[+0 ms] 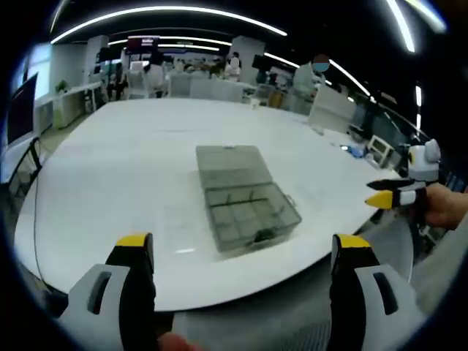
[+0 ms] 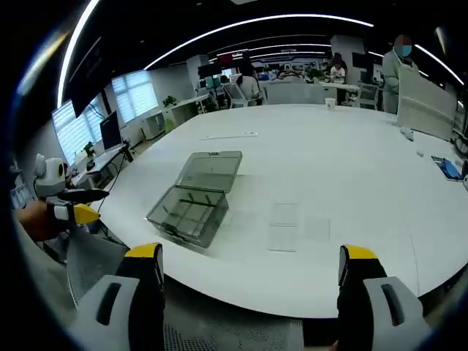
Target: Insert the divider into the dual guide fixture by aligning both edges with the guide slots and pushing it downward to the bottom, including one-sided entry, uneven engagement, binding, and posture correction.
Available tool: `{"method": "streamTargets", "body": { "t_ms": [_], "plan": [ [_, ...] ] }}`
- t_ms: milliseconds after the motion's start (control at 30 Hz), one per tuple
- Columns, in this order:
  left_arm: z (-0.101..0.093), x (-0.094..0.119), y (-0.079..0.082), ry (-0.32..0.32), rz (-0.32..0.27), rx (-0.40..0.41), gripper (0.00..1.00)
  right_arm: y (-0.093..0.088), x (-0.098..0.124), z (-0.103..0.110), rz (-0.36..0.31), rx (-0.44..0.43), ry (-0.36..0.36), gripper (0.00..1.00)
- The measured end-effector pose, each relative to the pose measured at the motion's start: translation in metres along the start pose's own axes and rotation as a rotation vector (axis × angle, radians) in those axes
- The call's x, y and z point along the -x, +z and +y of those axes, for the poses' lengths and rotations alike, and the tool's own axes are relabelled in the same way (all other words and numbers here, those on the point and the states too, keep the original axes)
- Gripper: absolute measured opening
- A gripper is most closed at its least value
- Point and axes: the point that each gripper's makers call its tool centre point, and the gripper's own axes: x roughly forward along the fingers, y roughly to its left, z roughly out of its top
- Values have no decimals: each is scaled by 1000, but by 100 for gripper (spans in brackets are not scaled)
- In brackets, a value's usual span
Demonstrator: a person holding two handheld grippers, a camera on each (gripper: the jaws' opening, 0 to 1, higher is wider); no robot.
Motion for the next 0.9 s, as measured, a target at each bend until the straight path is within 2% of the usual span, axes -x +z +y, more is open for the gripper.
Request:
{"method": "streamTargets", "body": {
  "t_ms": [900],
  "plan": [
    [0, 1, 0, 1, -2, -1, 99, -1, -1, 1, 1, 5, -2, 99]
  ]
}}
